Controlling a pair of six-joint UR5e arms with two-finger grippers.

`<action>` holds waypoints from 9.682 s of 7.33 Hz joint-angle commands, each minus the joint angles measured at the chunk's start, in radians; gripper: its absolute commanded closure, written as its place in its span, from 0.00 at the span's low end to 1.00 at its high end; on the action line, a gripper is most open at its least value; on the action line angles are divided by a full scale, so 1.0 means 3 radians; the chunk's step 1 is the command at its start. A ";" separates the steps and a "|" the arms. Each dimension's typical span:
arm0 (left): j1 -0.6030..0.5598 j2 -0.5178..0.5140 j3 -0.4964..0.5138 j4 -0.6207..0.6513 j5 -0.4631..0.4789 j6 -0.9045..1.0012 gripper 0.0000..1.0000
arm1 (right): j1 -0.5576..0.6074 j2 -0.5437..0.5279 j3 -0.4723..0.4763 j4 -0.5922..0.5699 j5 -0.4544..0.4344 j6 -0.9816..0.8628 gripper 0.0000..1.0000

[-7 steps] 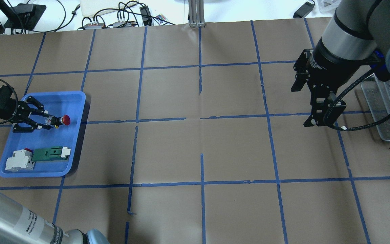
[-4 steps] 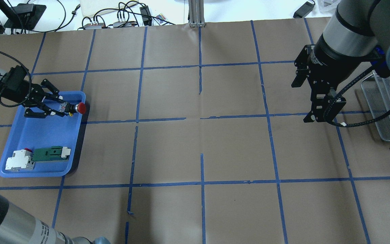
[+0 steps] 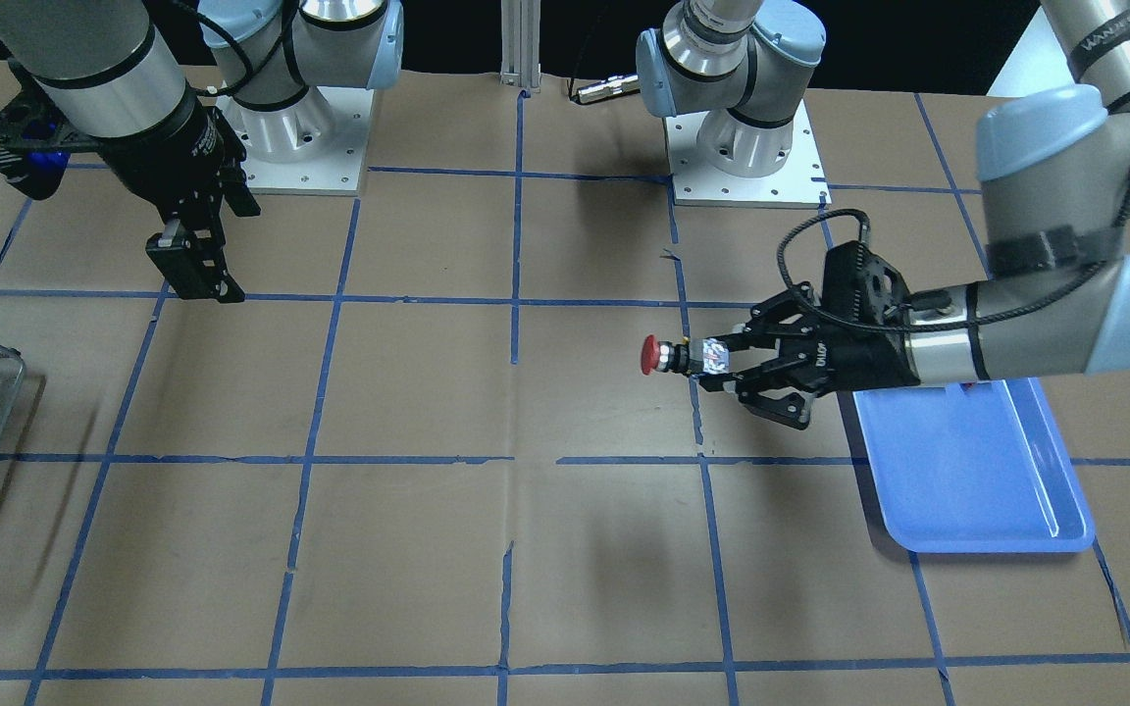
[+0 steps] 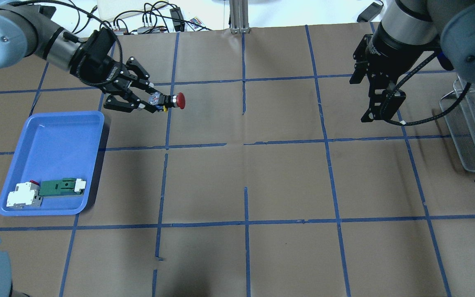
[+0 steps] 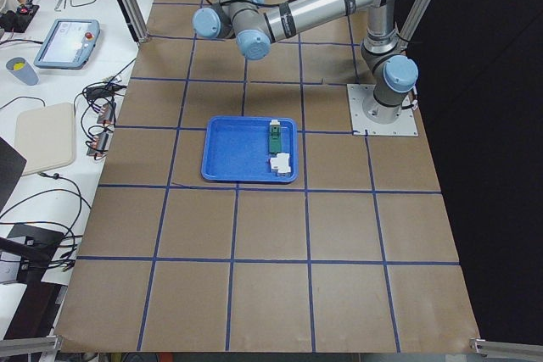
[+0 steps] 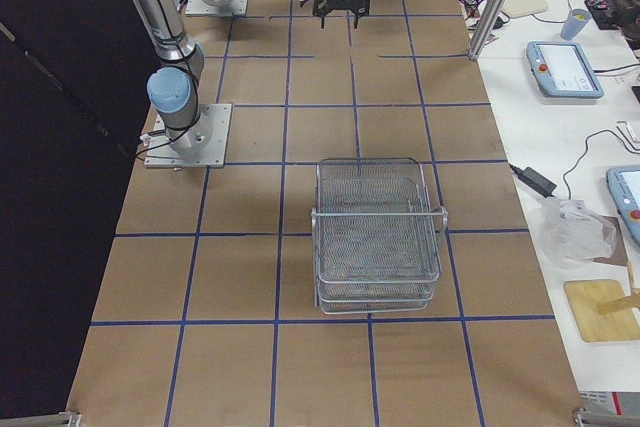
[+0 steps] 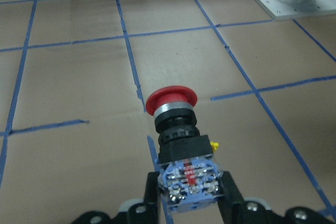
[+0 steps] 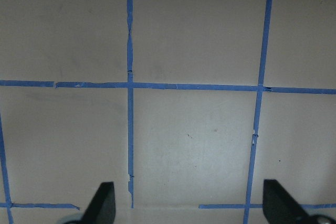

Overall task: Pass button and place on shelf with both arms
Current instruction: 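Lift the button with the left gripper and carry it toward the table center, then bring the open right gripper down over the button held by the left gripper, then close the right gripper on the button while the left gripper opens and withdraws, then carry the button over the mesh rack with the right gripper while the left retracts, then lower the button onto the mesh rack and open the right gripper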

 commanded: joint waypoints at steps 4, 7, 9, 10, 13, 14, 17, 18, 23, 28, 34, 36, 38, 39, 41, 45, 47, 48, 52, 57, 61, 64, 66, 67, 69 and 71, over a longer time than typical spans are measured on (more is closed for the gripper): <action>-0.1162 0.0297 -0.0129 0.1591 -0.0423 -0.2530 1.00 | 0.0051 -0.0006 -0.0219 0.0025 0.0046 0.0173 0.00; -0.1215 0.0317 -0.0258 0.1933 -0.0443 -0.2765 1.00 | 0.0133 -0.0006 -0.0229 0.0020 0.0046 0.0272 0.00; -0.1205 0.0332 -0.0252 0.1939 -0.0453 -0.2770 1.00 | 0.0225 0.0030 -0.0234 -0.0041 0.0051 0.0435 0.00; -0.1205 0.0332 -0.0252 0.1939 -0.0459 -0.2770 1.00 | 0.0235 0.0030 -0.0234 -0.0087 0.0111 0.0517 0.00; -0.1175 0.0332 -0.0258 0.1934 -0.0515 -0.2770 1.00 | 0.0454 0.0177 -0.0356 -0.0261 0.0153 0.0741 0.00; -0.1169 0.0332 -0.0247 0.1939 -0.0520 -0.2765 1.00 | 0.0526 0.0315 -0.0529 -0.0256 0.0112 0.0778 0.00; -0.1169 0.0332 -0.0252 0.1939 -0.0515 -0.2791 1.00 | 0.0746 0.0464 -0.0704 -0.0251 0.0112 0.1054 0.00; -0.1169 0.0332 -0.0242 0.1944 -0.0515 -0.2796 1.00 | 0.0747 0.0465 -0.0719 -0.0251 0.0122 0.1054 0.00; -0.1169 0.0327 -0.0252 0.1944 -0.0581 -0.2791 1.00 | 0.0782 0.0470 -0.0669 -0.0149 0.0163 0.1141 0.00; -0.1169 0.0327 -0.0252 0.1944 -0.0581 -0.2791 1.00 | 0.0798 0.0459 -0.0674 -0.0133 0.0168 0.1141 0.59; -0.1174 0.0327 -0.0252 0.1939 -0.0586 -0.2811 0.00 | 0.0793 0.0465 -0.0699 -0.0144 0.0178 0.1106 0.96; -0.1169 0.0327 -0.0242 0.1934 -0.0561 -0.2872 0.00 | 0.0767 0.0465 -0.0704 -0.0144 0.0173 0.1085 0.97; -0.1169 0.0322 -0.0237 0.1934 -0.0546 -0.2893 0.00 | 0.0742 0.0465 -0.0704 -0.0144 0.0173 0.1085 0.97; -0.1174 0.0322 -0.0237 0.1934 -0.0540 -0.2913 0.00 | 0.0731 0.0465 -0.0709 -0.0144 0.0173 0.1060 0.97; -0.1169 0.0327 -0.0156 0.1923 -0.0495 -0.3222 0.00 | 0.0706 0.0465 -0.0704 -0.0144 0.0158 0.0988 0.97; -0.1174 0.0444 -0.0135 0.1832 0.0224 -0.3991 0.00 | 0.0547 0.0439 -0.0704 -0.0128 0.0092 0.0702 0.98; -0.1164 0.0542 0.0053 0.1465 0.0786 -0.4353 0.00 | 0.0339 0.0429 -0.0699 -0.0068 0.0025 0.0392 0.98; -0.1129 0.0577 0.0166 0.1144 0.1017 -0.4370 0.00 | 0.0196 0.0408 -0.0699 -0.0037 -0.0071 0.0147 0.98; -0.0878 0.1037 0.0147 0.0762 0.1815 -0.5216 0.00 | -0.0576 0.0372 -0.0694 0.0153 -0.0133 -0.1161 0.98; -0.0816 0.1191 0.0039 0.0737 0.2042 -0.6318 0.00 | -0.1594 0.0454 -0.0643 0.0143 -0.0128 -0.2779 0.97; -0.0750 0.1232 -0.0032 0.0742 0.2042 -0.6303 0.00 | -0.2059 0.0683 -0.0653 -0.0060 -0.0123 -0.3857 0.97; -0.0694 0.1258 -0.0109 0.0737 0.2047 -0.6375 0.00 | -0.2183 0.1006 -0.0694 -0.0398 -0.0092 -0.4166 0.90; -0.0689 0.1268 -0.0120 0.0742 0.2042 -0.6518 0.00 | -0.2198 0.1175 -0.0689 -0.0481 -0.0133 -0.4289 0.69; -0.0689 0.1268 -0.0120 0.0747 0.2042 -0.6513 0.00 | -0.2199 0.1185 -0.0694 -0.0476 -0.0285 -0.4289 0.47; -0.0683 0.1258 -0.0125 0.0763 0.2037 -0.6493 0.00 | -0.2199 0.1175 -0.0694 -0.0445 -0.0537 -0.4320 0.08; -0.0678 0.1258 -0.0125 0.0763 0.2037 -0.6488 0.00 | -0.2199 0.1155 -0.0709 -0.0410 -0.0532 -0.4320 0.00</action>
